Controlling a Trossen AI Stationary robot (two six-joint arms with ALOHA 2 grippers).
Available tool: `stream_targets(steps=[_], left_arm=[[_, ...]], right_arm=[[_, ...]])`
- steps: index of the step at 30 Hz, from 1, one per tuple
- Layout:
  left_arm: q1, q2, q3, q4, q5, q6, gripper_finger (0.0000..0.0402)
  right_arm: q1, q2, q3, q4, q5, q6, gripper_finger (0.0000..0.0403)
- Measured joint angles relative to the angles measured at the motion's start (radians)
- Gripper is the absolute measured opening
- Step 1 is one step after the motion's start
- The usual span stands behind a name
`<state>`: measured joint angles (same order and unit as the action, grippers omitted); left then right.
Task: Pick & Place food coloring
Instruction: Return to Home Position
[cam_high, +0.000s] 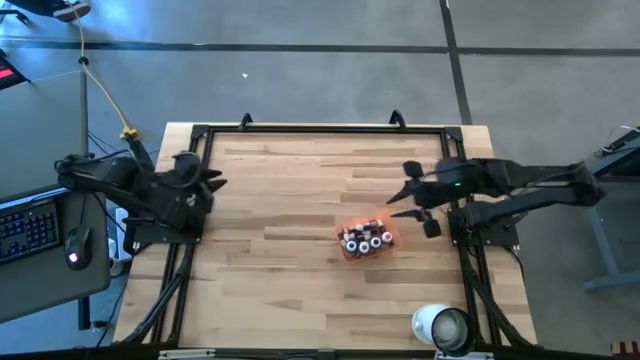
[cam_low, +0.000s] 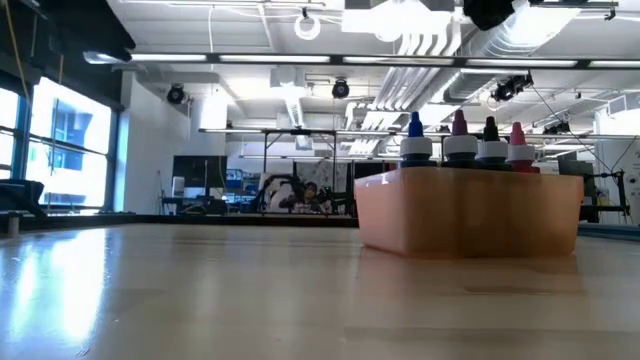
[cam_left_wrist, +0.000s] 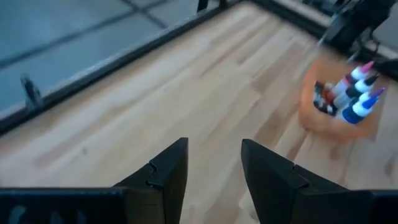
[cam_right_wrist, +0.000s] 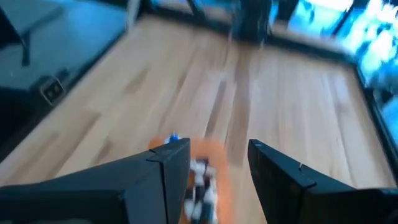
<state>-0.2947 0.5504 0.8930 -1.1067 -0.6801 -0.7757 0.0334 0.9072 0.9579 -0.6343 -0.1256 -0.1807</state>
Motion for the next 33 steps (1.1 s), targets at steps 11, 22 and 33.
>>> stream_targets(steps=[11,22,33], left_arm=[[0.0,-0.336,-0.358,0.61,-0.03,0.482,0.0149],[0.0,-0.453,-0.448,0.621,-0.097,0.525,0.0149],[0.0,-0.534,-0.477,0.553,-0.12,0.437,0.0149]], right_arm=[[-0.039,-0.438,-0.476,0.56,-0.217,0.122,0.0156],[-0.061,-0.595,-0.638,0.655,-0.218,0.162,0.0156],[-0.061,-0.7,-0.852,0.891,-0.206,0.177,0.0158]])
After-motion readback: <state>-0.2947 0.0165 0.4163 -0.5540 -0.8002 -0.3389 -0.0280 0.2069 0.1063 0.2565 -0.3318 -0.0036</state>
